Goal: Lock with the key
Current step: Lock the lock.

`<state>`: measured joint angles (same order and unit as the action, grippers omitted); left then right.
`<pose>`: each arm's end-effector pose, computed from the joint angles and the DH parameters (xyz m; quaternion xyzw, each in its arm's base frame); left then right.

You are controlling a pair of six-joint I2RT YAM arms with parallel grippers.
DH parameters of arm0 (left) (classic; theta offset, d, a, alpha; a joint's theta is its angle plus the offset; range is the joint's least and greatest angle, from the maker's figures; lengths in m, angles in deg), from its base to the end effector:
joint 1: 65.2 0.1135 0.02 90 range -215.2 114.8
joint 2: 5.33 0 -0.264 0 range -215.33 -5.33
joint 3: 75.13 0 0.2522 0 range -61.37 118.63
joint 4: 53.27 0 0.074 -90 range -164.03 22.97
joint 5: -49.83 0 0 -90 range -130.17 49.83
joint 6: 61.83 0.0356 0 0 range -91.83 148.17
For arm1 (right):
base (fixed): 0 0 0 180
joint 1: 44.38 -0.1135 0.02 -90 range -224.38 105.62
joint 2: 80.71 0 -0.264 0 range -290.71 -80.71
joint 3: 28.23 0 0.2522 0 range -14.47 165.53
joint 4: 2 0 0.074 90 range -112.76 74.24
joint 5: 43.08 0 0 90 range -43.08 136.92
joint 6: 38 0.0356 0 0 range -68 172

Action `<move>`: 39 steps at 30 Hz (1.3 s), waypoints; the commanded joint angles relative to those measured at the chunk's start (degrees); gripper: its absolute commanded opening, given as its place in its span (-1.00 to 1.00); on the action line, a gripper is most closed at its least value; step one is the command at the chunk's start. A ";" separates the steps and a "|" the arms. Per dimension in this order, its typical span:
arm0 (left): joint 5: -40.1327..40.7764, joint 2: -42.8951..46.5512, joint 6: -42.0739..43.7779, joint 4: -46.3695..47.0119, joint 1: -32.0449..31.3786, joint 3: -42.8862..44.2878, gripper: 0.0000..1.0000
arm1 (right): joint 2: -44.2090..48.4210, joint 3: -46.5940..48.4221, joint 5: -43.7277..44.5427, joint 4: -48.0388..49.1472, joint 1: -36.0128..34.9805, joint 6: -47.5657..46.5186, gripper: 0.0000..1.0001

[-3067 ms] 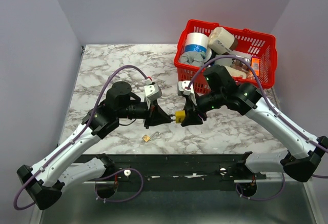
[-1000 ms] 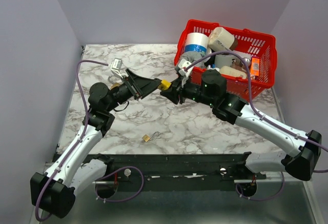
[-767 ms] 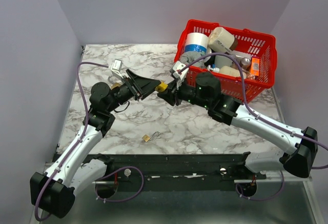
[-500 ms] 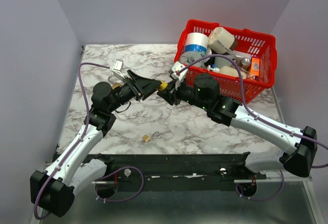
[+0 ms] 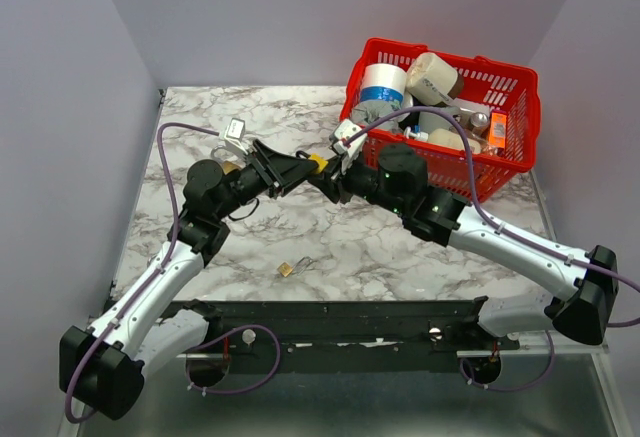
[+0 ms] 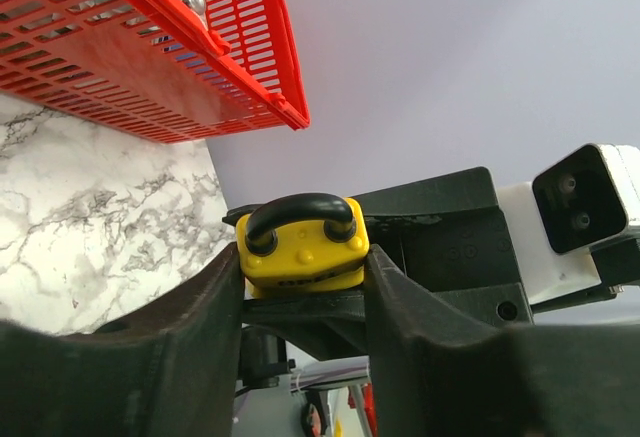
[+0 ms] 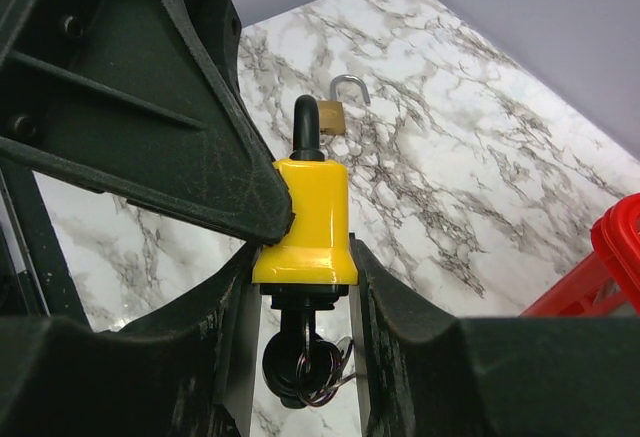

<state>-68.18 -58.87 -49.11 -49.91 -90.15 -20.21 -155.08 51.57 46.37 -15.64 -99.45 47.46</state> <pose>0.1927 -0.1081 0.3406 -0.1300 0.6683 -0.6586 0.3206 0.1763 0.2531 0.3760 -0.3784 0.6544 0.2827 0.5905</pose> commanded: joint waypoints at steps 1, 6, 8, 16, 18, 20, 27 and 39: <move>-1.17 0.19 -0.33 2.04 -0.98 -0.74 -0.25 | 0.97 -0.47 0.91 4.45 -0.39 -0.82 -0.99; -1.43 0.45 0.99 1.51 -0.89 -1.35 -0.90 | 3.26 -3.55 -3.38 2.44 -0.39 -1.79 -0.19; -1.52 0.45 0.99 1.77 -0.02 -1.62 -1.00 | 4.84 -4.42 -4.36 1.55 -0.30 -1.79 0.41; -5.12 0.36 1.95 4.94 2.80 -1.97 -1.00 | 10.29 -6.72 -8.49 -8.46 3.21 -1.36 0.63; -5.56 0.54 2.04 4.94 2.80 -2.14 -1.00 | 10.47 -6.10 -10.85 -11.53 4.88 -1.35 0.61; -6.09 0.80 2.30 4.85 2.80 -2.41 -1.00 | 10.47 -5.31 -12.18 -12.95 6.28 -1.18 0.55; -7.06 1.51 2.39 5.47 2.80 -3.11 -1.00 | 8.45 -1.71 -14.99 -13.22 6.82 -2.67 0.31; -5.74 1.24 1.95 4.67 2.45 -3.29 -1.00 | 4.32 2.16 -16.50 -12.95 6.46 -2.76 0.10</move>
<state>-73.45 -58.76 -46.66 -48.70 -87.51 -23.68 -149.35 52.03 30.72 -28.45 -92.72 44.84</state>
